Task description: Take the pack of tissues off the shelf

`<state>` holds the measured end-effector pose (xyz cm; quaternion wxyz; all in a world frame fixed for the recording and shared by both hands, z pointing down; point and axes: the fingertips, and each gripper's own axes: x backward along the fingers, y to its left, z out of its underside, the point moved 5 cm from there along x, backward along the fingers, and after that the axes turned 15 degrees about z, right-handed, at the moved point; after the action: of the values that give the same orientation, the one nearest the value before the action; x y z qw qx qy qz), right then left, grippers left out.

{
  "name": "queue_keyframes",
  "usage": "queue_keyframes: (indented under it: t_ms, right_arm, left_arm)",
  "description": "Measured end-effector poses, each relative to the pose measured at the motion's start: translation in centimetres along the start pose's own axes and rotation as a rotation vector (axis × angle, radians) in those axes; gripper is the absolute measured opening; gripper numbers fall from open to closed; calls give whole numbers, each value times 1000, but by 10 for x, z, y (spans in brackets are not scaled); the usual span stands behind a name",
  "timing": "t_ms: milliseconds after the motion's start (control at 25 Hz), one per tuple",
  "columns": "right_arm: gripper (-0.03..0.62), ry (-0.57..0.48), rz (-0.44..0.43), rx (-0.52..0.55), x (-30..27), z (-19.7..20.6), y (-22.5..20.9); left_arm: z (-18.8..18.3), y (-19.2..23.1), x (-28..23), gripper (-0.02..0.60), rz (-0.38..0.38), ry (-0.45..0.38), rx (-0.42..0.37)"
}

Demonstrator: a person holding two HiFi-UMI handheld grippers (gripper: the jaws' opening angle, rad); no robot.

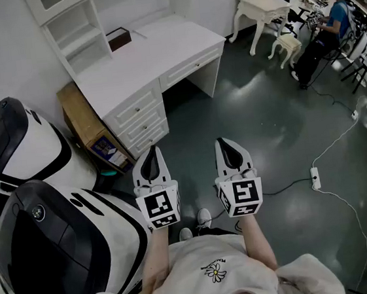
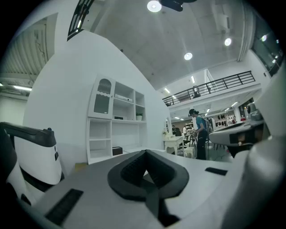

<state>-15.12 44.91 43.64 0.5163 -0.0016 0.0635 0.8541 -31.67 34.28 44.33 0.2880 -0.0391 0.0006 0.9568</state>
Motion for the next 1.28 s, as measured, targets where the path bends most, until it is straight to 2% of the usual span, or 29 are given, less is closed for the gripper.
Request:
queue_keyframes:
  t_ms: [360, 600, 920, 1080, 1280]
  right_arm:
    - [3, -10, -1, 13, -13, 3, -8]
    - [3, -5, -3, -43, -21, 9, -25]
    - [3, 51, -87, -19, -43, 21, -41]
    - [3, 46, -108, -8, -62, 22, -52]
    - [3, 30, -126, -19, -86, 19, -55]
  left_arm:
    - [-1, -1, -18, 0, 2, -13, 3]
    - [1, -11, -35, 0, 17, -11, -3]
    - [2, -19, -74, -1, -13, -4, -17]
    - [-10, -25, -92, 0, -16, -39, -17]
    - [-16, -11, -118, 0, -30, -52, -27]
